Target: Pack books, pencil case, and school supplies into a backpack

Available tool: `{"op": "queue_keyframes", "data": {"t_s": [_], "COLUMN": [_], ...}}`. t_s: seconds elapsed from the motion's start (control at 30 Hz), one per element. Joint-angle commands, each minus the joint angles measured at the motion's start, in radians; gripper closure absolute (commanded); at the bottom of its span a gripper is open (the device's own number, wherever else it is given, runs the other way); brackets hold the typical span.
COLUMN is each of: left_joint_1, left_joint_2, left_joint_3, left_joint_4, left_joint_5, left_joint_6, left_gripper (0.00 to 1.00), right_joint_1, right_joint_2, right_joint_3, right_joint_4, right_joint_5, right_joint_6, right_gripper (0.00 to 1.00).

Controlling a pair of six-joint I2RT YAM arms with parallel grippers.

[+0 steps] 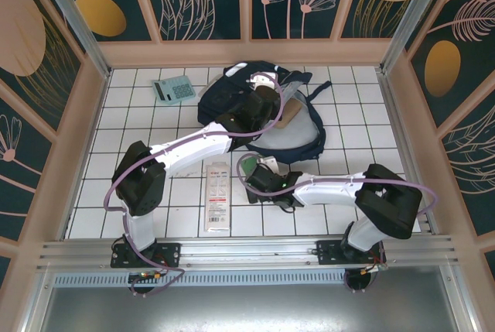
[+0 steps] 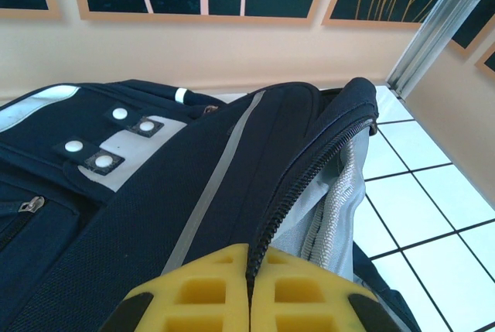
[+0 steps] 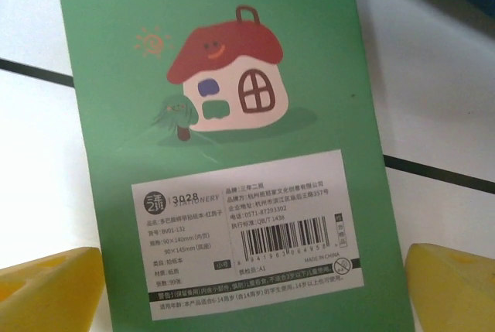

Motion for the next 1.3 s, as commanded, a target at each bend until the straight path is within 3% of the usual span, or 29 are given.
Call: {"op": "queue_keyframes", "data": {"t_s": [0.0,0.2,0.5,0.6,1.0,1.27], "left_joint_1": [0.032,0.032,0.033,0.032,0.033,0.036], "left_joint_2": [0.005,0.013,0.014,0.010,-0.002,-0.033], "left_joint_3": [0.015,0.023,0.029,0.026,0.030,0.031], "left_joint_4": [0.015,0.010,0.004,0.002,0.002,0.002], "left_joint_5": [-0.050,-0.051,-0.050,-0.053,-0.065,-0.071], "left_joint_6": [-0.013,-0.013,-0.011,-0.010,-0.008,-0.012], "left_gripper": [1.00,1.00,1.00,1.00,1.00,1.00], "right_joint_1": [-0.030,-0.025,0.014,0.024,0.144,0.114], "right_joint_2": [-0.038,-0.033,0.066,0.061,-0.213,-0.440], "right_joint_3": [-0.037,-0.059,-0.010,-0.011,-0.121,-0.186], "right_joint_4": [0.038,0.094,0.036,0.029,0.048,0.039], "right_joint_5": [-0.071,-0.139,-0.024,0.013,0.127,0.200], "right_joint_6": [-0.087,-0.131,-0.106,-0.089,-0.037,-0.029], "right_gripper": [0.01,0.01,0.01,0.09,0.19,0.18]}}
